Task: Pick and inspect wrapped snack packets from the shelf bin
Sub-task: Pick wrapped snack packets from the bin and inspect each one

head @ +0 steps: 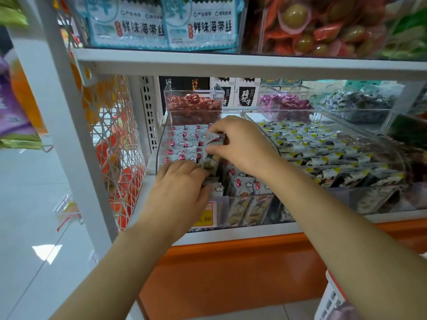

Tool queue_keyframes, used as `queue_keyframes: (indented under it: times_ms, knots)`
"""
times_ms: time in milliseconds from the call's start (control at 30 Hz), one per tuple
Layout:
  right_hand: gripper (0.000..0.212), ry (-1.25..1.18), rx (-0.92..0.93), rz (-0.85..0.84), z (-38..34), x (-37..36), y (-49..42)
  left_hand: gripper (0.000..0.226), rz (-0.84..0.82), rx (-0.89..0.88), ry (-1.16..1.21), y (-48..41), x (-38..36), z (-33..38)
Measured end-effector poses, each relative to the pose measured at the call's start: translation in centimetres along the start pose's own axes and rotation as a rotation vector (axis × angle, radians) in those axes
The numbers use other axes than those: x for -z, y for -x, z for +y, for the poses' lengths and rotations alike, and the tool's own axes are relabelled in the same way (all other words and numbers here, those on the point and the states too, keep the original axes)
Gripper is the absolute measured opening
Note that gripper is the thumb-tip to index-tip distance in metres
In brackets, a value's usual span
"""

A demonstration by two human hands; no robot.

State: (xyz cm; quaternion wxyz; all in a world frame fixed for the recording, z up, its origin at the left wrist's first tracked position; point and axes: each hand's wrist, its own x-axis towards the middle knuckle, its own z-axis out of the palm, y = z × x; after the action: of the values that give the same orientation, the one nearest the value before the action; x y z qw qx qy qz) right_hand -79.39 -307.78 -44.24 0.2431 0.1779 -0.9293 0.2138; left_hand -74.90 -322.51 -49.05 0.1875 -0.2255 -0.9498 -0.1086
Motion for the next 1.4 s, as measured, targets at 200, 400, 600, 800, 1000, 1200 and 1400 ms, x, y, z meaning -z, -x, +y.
queue_keyframes:
  times_ms: [200,400,600,800,1000,1200,1400]
  knots:
    - [0.016,0.128,0.073,-0.367,0.7,-2.4,0.1,0.037,0.054,0.007,0.005,0.1,0.3,-0.5]
    - [0.027,0.032,0.014,-0.413,1.5,-1.3,-1.2,0.032,0.108,0.036,-0.012,0.0,0.6,-1.1]
    - [0.016,0.002,-0.042,-0.227,2.3,-1.7,-3.5,0.029,0.152,0.034,0.013,0.0,0.6,-1.6]
    - [0.003,0.142,-0.027,-0.340,2.0,-3.8,-4.2,0.028,0.168,0.032,0.056,0.0,0.6,-1.5]
    - [0.012,-0.258,-0.138,0.113,1.2,0.6,-1.2,0.026,0.306,0.074,0.172,0.2,1.5,-1.3]
    - [0.011,-0.853,-0.410,0.348,0.6,3.3,4.9,0.048,0.226,0.255,0.716,0.7,1.8,0.4]
    - [0.009,-1.344,-0.570,0.242,0.3,3.1,8.0,0.019,0.183,0.380,1.156,1.3,1.8,0.8]
